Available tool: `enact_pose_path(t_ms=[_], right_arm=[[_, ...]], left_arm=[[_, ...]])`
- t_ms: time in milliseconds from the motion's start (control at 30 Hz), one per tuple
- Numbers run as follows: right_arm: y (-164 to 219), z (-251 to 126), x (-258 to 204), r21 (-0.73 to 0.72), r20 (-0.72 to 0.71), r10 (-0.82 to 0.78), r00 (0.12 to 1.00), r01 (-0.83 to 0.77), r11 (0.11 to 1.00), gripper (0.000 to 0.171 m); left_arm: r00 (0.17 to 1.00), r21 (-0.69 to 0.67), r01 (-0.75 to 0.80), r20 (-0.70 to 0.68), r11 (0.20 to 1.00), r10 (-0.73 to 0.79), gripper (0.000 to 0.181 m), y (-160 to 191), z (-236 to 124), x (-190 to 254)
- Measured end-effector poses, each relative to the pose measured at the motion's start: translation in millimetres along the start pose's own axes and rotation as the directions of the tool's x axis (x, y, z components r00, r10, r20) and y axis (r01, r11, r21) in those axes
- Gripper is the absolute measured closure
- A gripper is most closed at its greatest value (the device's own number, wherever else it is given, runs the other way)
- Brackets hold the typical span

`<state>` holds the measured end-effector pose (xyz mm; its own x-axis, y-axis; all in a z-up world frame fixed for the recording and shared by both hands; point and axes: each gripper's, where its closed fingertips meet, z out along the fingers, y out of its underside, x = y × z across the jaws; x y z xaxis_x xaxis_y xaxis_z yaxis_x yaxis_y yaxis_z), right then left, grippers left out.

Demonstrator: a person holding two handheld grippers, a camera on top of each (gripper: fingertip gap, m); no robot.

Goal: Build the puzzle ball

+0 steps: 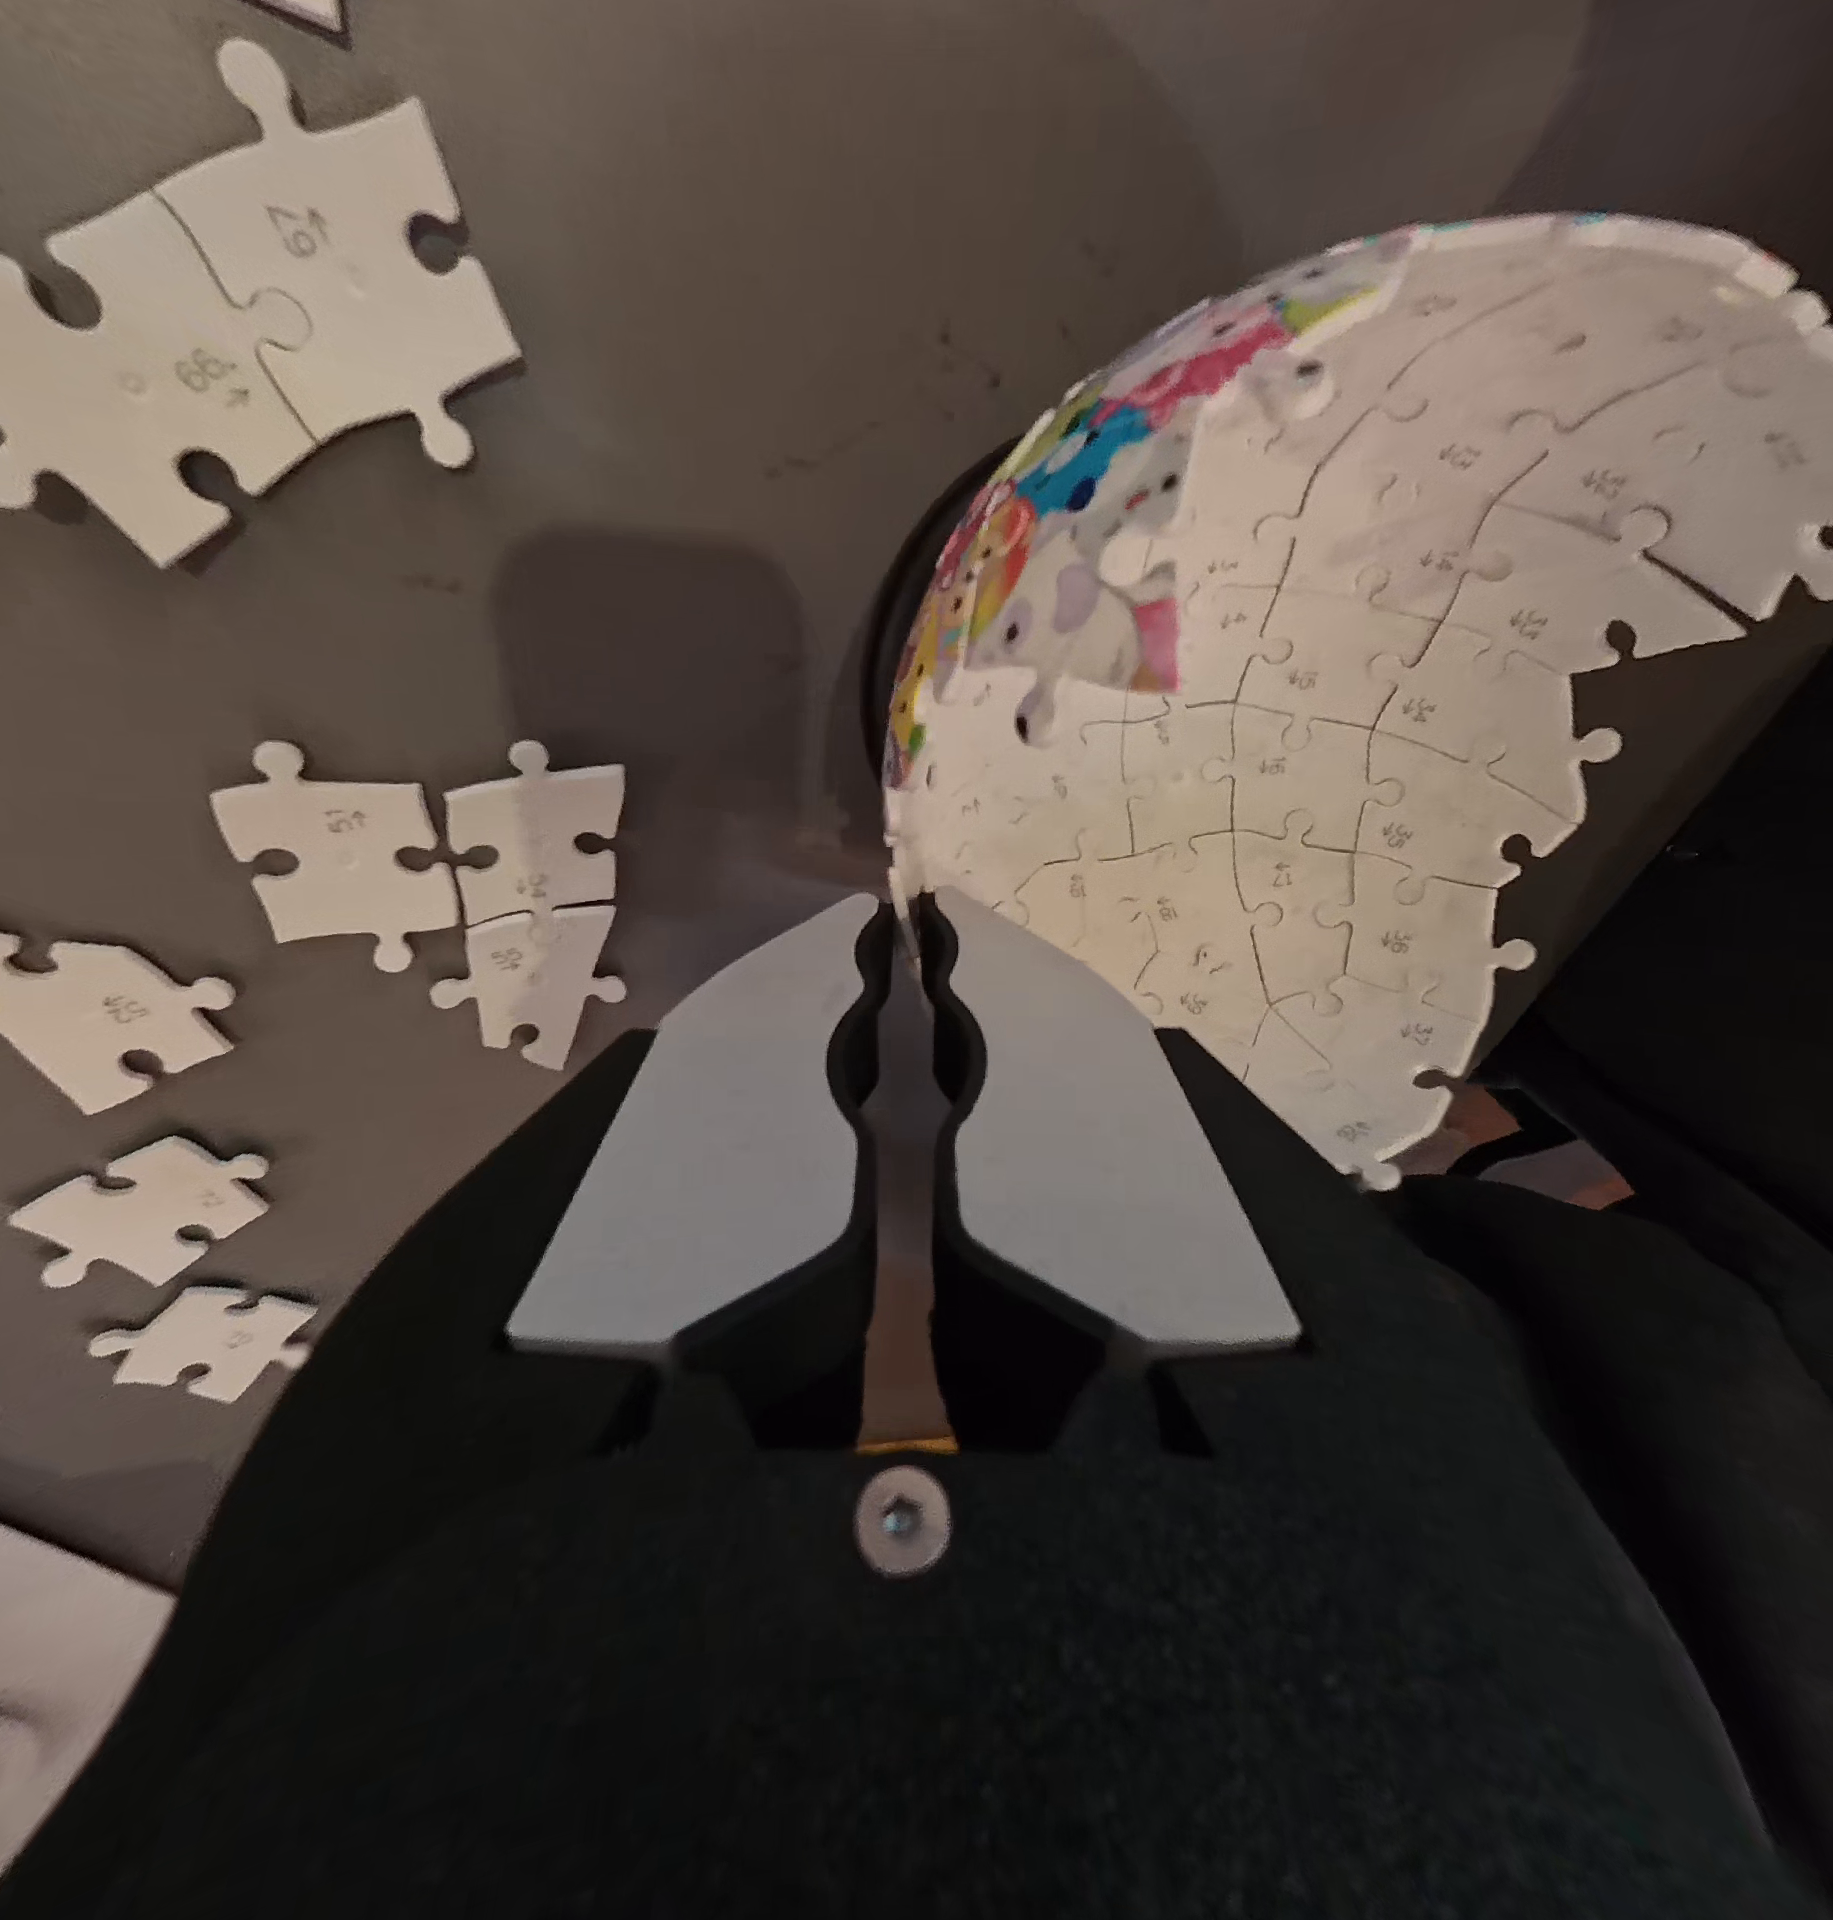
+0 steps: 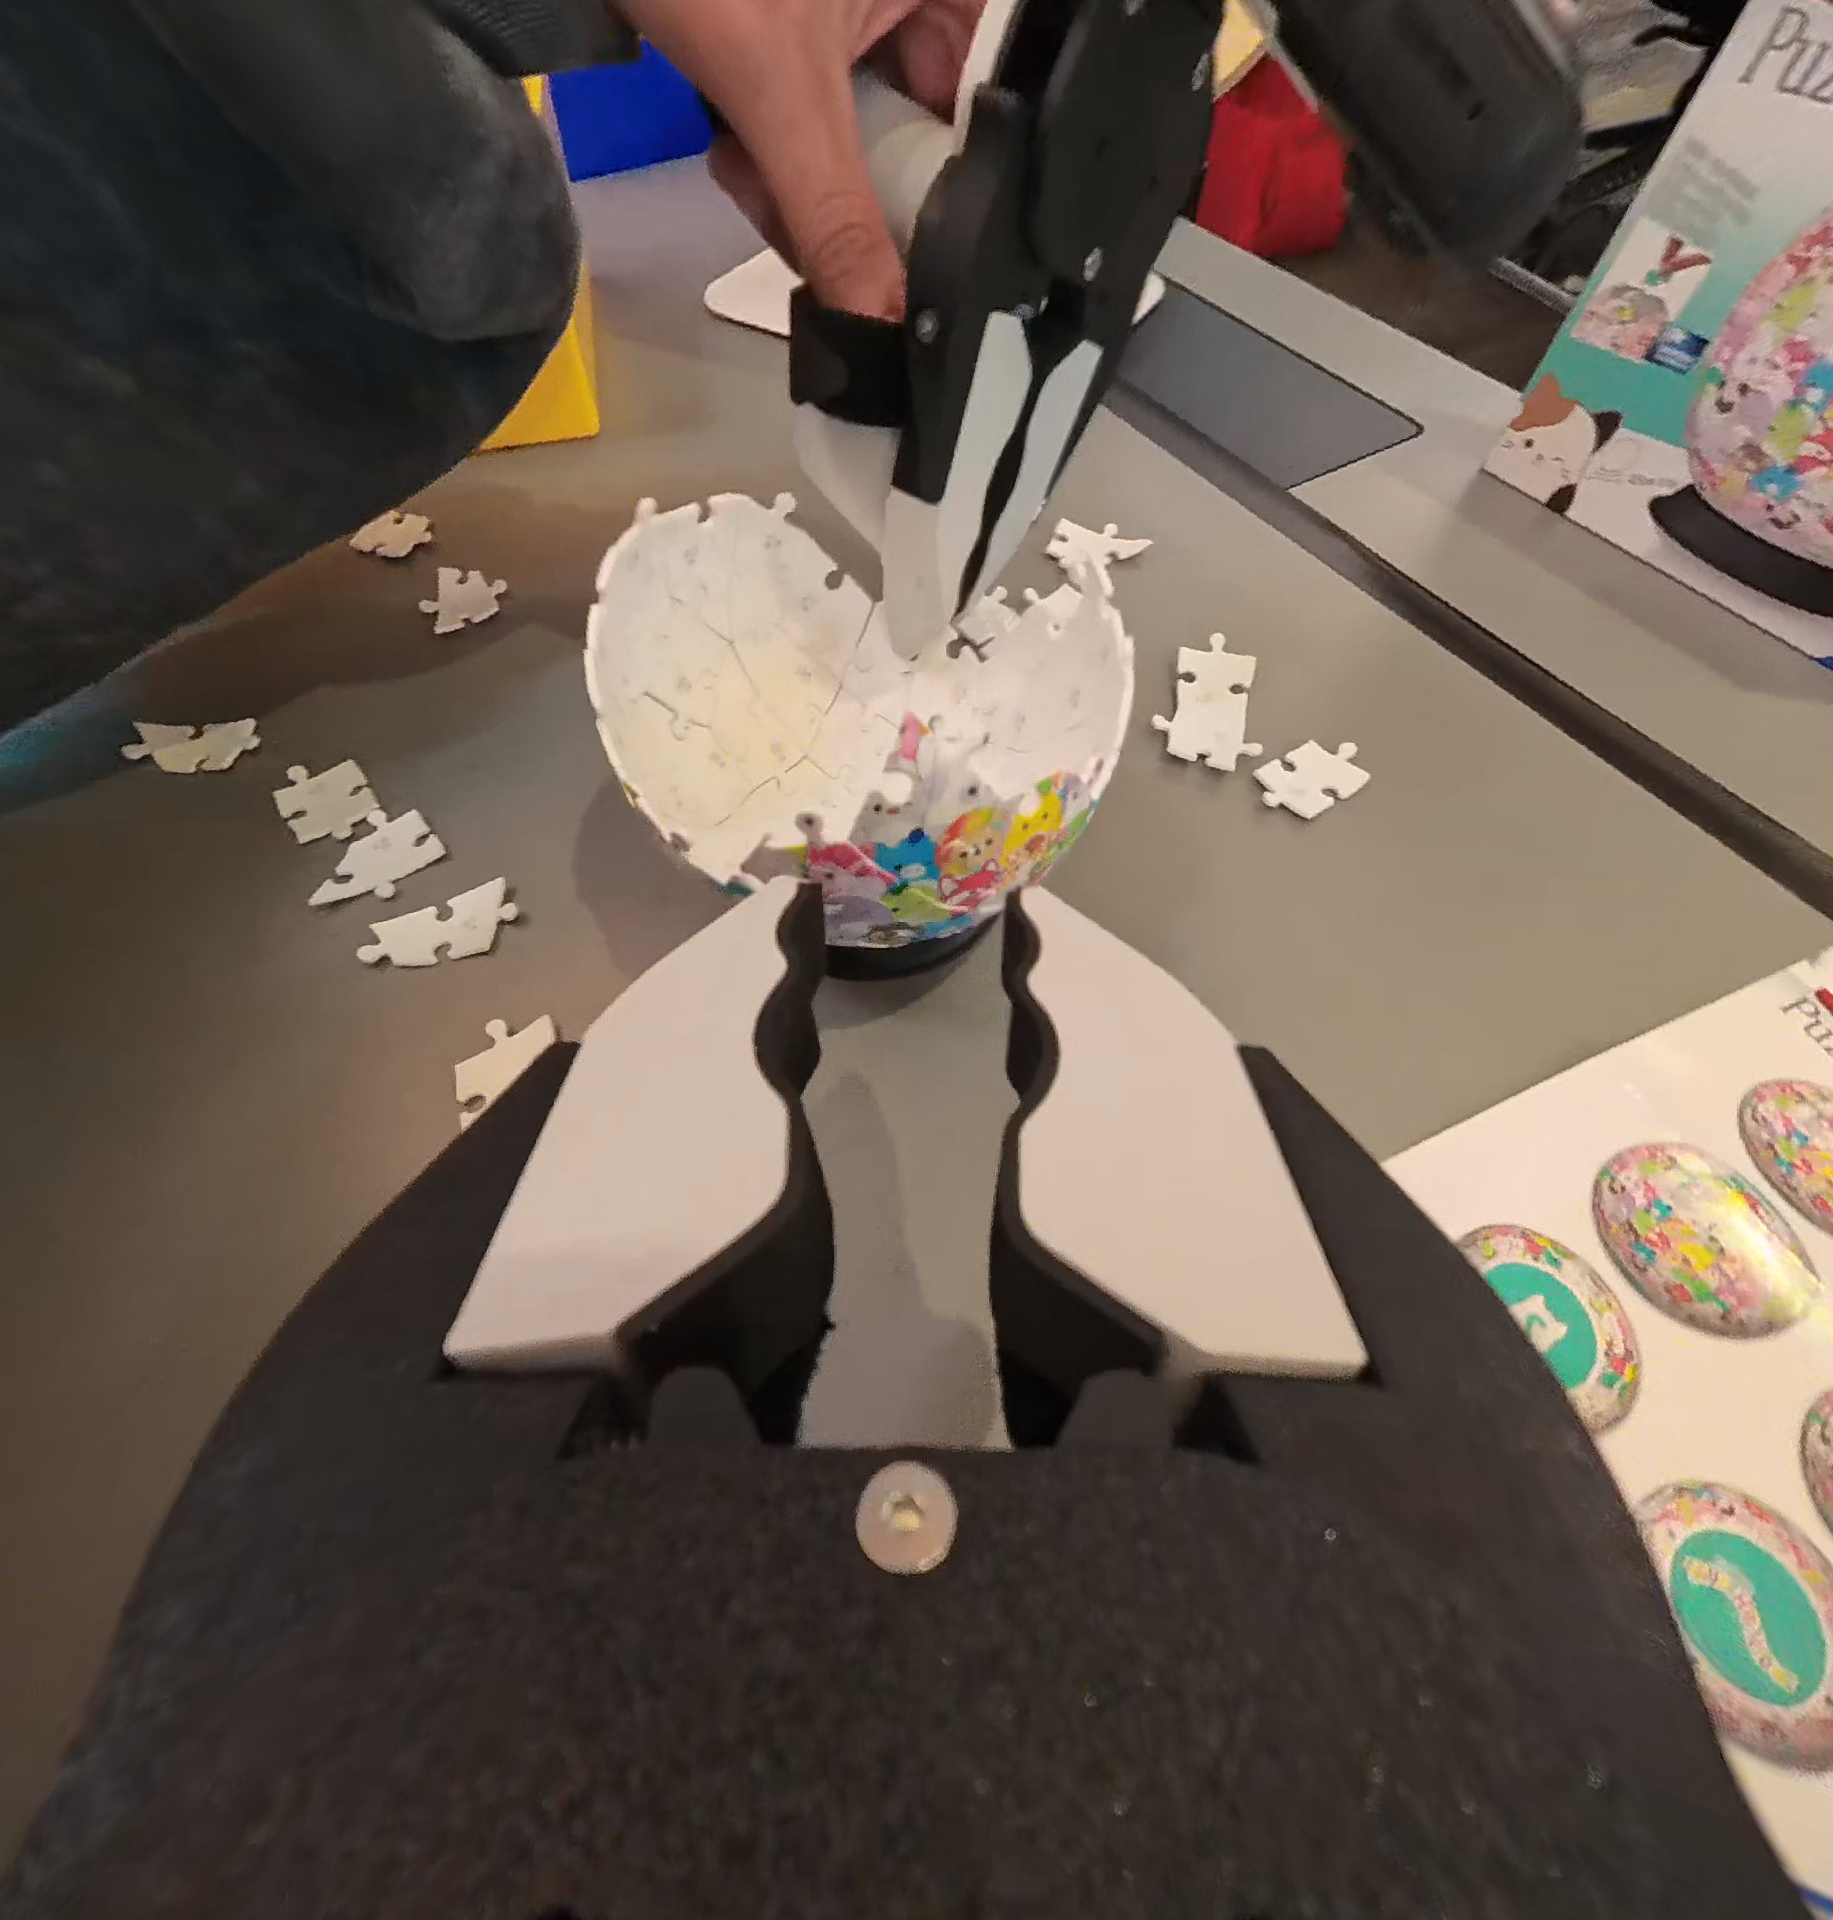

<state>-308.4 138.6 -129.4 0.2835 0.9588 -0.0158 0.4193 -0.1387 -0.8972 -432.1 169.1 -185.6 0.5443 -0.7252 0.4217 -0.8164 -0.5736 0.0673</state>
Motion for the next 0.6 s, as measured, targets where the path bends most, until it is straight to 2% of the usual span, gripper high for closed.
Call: enact_pose_path(t_ms=[200,367,600], right_arm=[[-0.6,-11.1,5.0,0.011,-0.009,-0.008,1.0,0.008,1.0,0.138],[4.0,-13.8,0.7,0.015,-0.007,-0.063,0.998,0.063,0.998,0.134],[-5.9,-16.3,-4.5,-0.026,-0.027,-0.229,0.973,0.229,0.973,0.135]], left_arm=[[0.995,0.037,0.058,-0.08,0.998,-0.055,0.177,4.6,11.2,7.0],[0.975,0.132,0.154,-0.181,0.979,-0.129,0.176,2.1,26.6,18.6],[0.937,0.311,0.322,-0.243,0.894,-0.253,0.173,-3.4,37.0,28.4]])
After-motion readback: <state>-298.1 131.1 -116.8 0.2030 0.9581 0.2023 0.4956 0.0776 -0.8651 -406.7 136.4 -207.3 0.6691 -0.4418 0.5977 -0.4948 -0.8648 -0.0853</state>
